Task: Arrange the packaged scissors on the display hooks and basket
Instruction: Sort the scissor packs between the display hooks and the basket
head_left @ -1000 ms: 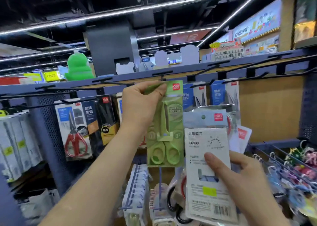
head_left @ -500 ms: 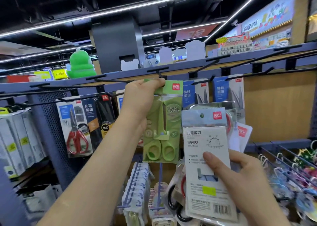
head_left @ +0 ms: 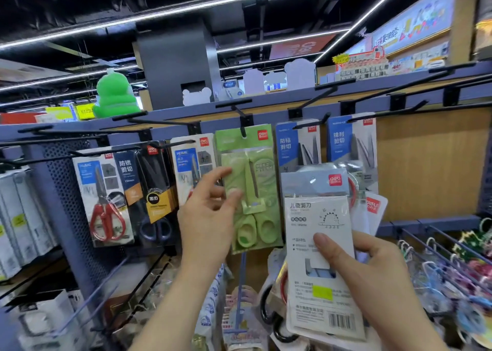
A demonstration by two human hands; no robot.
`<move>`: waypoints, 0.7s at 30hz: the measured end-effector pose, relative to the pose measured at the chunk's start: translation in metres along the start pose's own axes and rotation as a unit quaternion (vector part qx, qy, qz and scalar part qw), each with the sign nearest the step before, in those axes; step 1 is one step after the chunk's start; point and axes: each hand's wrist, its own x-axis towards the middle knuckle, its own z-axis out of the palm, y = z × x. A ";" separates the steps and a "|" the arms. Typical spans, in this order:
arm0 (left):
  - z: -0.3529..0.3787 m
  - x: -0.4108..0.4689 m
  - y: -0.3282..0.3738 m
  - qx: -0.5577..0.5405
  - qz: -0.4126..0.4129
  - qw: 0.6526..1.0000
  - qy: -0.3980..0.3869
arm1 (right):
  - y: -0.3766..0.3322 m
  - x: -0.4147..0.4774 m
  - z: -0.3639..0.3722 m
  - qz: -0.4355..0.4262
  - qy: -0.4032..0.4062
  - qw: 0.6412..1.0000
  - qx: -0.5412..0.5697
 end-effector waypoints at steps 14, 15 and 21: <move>0.045 0.058 -0.030 0.378 0.072 0.919 -0.086 | 0.002 0.011 -0.004 0.045 -0.015 0.997 0.065; 0.038 0.046 -0.020 0.301 0.065 0.948 -0.080 | 0.002 0.011 -0.003 0.044 -0.022 0.996 0.073; 0.018 -0.007 0.043 -0.202 -0.150 0.941 -0.224 | 0.001 0.005 0.007 0.011 -0.068 0.997 0.033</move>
